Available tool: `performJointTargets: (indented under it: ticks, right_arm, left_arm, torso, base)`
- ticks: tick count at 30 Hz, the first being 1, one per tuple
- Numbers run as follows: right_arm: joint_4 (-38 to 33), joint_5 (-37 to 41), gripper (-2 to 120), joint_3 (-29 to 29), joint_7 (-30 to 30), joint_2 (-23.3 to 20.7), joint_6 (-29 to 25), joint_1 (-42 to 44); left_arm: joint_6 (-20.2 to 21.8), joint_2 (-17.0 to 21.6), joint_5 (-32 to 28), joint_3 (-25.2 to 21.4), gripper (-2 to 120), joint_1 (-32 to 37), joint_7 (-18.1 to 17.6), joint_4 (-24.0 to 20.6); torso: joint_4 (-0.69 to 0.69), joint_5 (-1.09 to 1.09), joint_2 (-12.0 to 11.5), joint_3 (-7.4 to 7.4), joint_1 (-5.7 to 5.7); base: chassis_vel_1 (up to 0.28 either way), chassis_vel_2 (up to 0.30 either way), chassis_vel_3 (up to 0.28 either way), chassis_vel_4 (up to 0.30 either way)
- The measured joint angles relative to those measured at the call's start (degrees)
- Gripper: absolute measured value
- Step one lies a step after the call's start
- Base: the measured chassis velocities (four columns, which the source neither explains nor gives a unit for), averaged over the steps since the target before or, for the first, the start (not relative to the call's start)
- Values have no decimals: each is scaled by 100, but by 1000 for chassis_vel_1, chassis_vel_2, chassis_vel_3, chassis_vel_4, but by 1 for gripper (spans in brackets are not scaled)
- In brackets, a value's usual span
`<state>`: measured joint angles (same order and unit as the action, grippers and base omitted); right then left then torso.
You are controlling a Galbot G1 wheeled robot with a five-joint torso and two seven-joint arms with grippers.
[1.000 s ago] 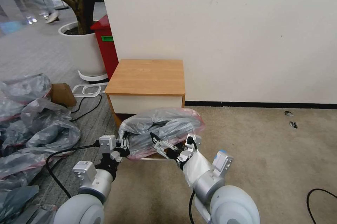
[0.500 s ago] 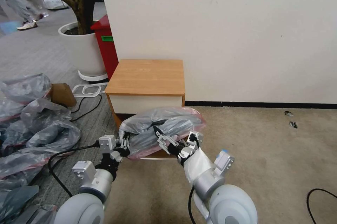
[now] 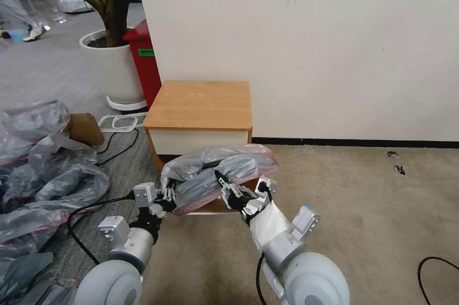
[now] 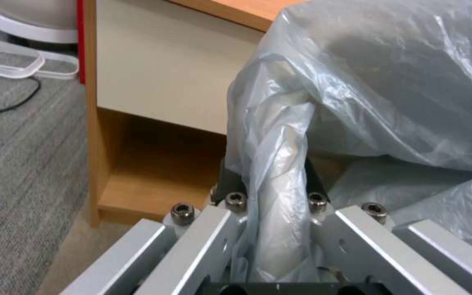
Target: Pick up the garbage bag from the table and place it over the trash can.
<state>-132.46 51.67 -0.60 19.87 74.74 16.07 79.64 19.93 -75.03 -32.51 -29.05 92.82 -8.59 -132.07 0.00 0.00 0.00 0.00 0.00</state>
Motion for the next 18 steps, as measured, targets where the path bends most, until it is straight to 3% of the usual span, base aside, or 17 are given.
performJointTargets:
  ticks: [3,18]
  right_arm:
    - [0,-25,0,-2,-15,0,-7,3]
    - [-236,-275,0,-49,-190,-107,-88,371]
  left_arm:
    - [9,-11,-17,-4,3,-1,-10,0]
    - [161,-101,-323,-148,3,-104,-251,-48]
  torso:
    - [0,0,0,0,0]
    - [0,0,0,0,0]
  base:
    - [0,0,0,0]
    - [0,0,0,0]
